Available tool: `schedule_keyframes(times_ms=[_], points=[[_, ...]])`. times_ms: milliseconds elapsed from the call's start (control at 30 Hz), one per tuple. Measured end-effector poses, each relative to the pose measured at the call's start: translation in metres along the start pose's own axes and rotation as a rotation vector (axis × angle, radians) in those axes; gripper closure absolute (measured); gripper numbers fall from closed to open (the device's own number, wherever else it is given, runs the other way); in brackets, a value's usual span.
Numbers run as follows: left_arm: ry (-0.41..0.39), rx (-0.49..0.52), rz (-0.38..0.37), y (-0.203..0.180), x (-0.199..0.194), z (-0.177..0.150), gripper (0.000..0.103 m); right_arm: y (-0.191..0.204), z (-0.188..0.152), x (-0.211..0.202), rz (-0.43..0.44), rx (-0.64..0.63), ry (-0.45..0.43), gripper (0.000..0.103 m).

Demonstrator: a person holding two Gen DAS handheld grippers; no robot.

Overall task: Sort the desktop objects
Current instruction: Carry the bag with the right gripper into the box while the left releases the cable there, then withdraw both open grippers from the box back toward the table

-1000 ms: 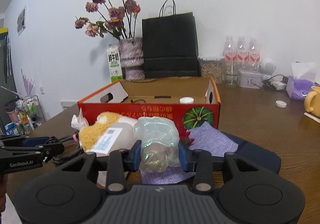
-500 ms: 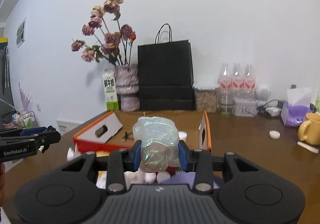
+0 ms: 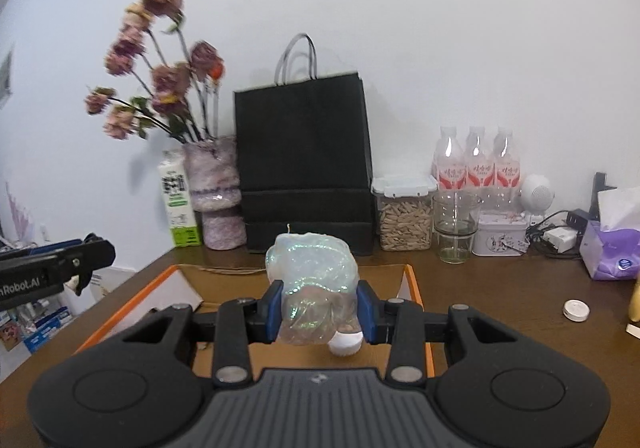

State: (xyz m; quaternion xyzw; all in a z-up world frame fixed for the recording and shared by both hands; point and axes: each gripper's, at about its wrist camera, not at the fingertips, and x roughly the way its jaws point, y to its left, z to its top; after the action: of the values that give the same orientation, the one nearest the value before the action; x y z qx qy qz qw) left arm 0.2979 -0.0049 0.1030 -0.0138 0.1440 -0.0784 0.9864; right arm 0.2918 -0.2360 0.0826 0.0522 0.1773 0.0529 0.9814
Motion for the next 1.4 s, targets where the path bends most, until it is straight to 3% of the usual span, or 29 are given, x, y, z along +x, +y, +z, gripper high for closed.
schedule_keyframes(times_ms=[233,500,767,800,867,933,1000,1067,1133,1400], points=[[0.131,0.027,0.038,0.003,0.050,-0.029,0.059,-0.012,-0.019,0.056,-0.031,0.033,0.098,0.067],[0.223,0.063,0.059,0.002,0.069,-0.053,0.059,-0.010,-0.043,0.070,-0.041,-0.021,0.187,0.066],[0.231,0.073,0.060,0.000,0.071,-0.060,0.058,-0.011,-0.047,0.067,-0.042,-0.025,0.186,0.065],[0.224,0.073,0.063,0.000,0.070,-0.059,0.052,-0.011,-0.047,0.066,-0.038,-0.025,0.182,0.063],[0.205,0.079,0.082,0.000,0.067,-0.058,0.031,-0.011,-0.046,0.064,-0.037,-0.025,0.170,0.054],[0.171,0.086,0.085,-0.001,0.061,-0.055,0.022,-0.010,-0.045,0.061,-0.038,-0.033,0.154,0.041],[0.138,0.085,0.093,-0.001,0.054,-0.052,0.000,-0.009,-0.044,0.056,-0.048,-0.043,0.136,0.027],[0.079,0.088,0.108,-0.003,0.044,-0.049,0.000,-0.008,-0.041,0.050,-0.059,-0.045,0.108,0.007],[0.040,0.082,0.124,-0.004,0.037,-0.045,0.000,-0.009,-0.038,0.043,-0.063,-0.043,0.081,0.000],[-0.013,0.056,0.130,-0.006,0.020,-0.037,0.000,-0.006,-0.030,0.019,-0.041,-0.044,0.026,0.000]])
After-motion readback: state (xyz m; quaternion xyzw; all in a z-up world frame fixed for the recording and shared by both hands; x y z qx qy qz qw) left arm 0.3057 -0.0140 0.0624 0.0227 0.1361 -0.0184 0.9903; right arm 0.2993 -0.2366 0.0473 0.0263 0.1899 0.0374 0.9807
